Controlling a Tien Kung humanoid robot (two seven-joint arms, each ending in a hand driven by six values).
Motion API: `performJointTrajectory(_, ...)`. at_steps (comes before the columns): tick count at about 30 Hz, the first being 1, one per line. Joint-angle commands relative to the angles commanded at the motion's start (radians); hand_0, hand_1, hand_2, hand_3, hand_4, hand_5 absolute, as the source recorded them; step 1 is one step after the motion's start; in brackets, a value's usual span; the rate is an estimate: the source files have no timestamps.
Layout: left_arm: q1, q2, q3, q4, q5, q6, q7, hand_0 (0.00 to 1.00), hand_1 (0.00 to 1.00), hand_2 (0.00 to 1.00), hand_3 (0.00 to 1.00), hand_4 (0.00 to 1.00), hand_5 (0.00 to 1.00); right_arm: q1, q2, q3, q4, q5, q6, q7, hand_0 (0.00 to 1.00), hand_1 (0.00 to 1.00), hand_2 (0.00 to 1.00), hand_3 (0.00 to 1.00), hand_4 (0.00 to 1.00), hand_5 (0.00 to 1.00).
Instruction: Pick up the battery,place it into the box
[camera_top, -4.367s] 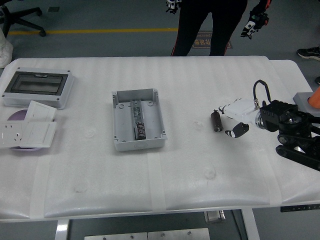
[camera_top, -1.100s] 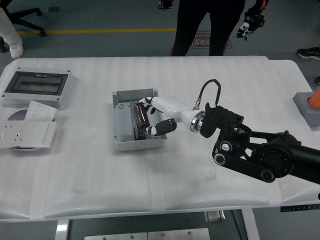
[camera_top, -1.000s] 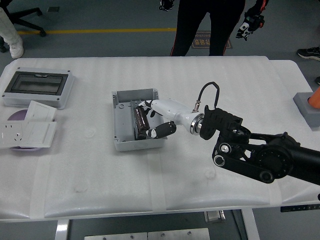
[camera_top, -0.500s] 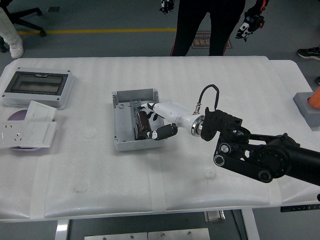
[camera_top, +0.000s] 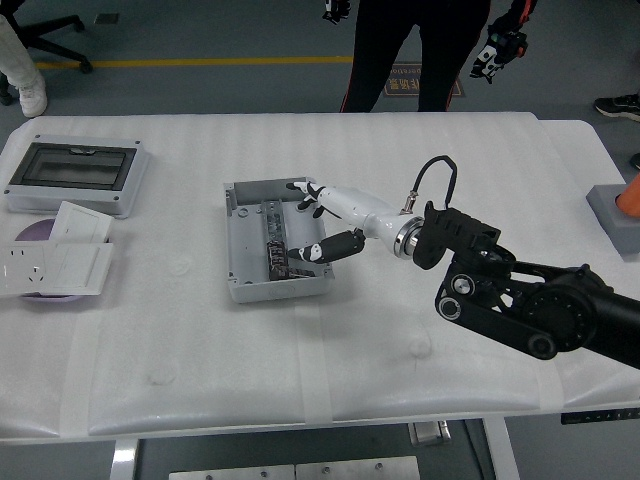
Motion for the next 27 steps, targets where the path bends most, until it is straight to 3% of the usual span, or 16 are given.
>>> performJointTrajectory(4, 0.002, 0.000, 0.001, 0.000, -0.002, 0.000, 0.000, 0.373, 0.601, 0.425, 0.285, 0.467, 0.300, -0.038, -0.046, 0.101, 0.022, -0.007, -0.006, 0.004, 0.835, 0.691, 0.803, 0.998, 0.868, 0.470)
performJointTrajectory(13, 0.007, 0.002, 0.010, -0.002, -0.017, 0.003, 0.001, 0.371, 0.600, 0.427, 0.283, 0.471, 0.294, -0.191, -0.119, 0.371, -0.025, 0.031, -0.005, 0.029, 0.844, 0.685, 0.796, 0.998, 0.863, 0.469)
performJointTrajectory(20, 0.015, 0.000, 0.020, -0.003, -0.027, 0.005, 0.003, 0.369, 0.599, 0.428, 0.282, 0.474, 0.288, -0.330, -0.138, 0.588, -0.020, 0.064, 0.023, 0.037, 0.842, 0.683, 0.789, 0.998, 0.859, 0.473)
performJointTrajectory(27, 0.020, -0.006, 0.031, -0.003, -0.038, 0.008, 0.004, 0.369, 0.599, 0.429, 0.282, 0.483, 0.286, -0.408, -0.132, 0.784, -0.020, 0.081, 0.018, 0.053, 0.846, 0.684, 0.794, 0.998, 0.859, 0.475)
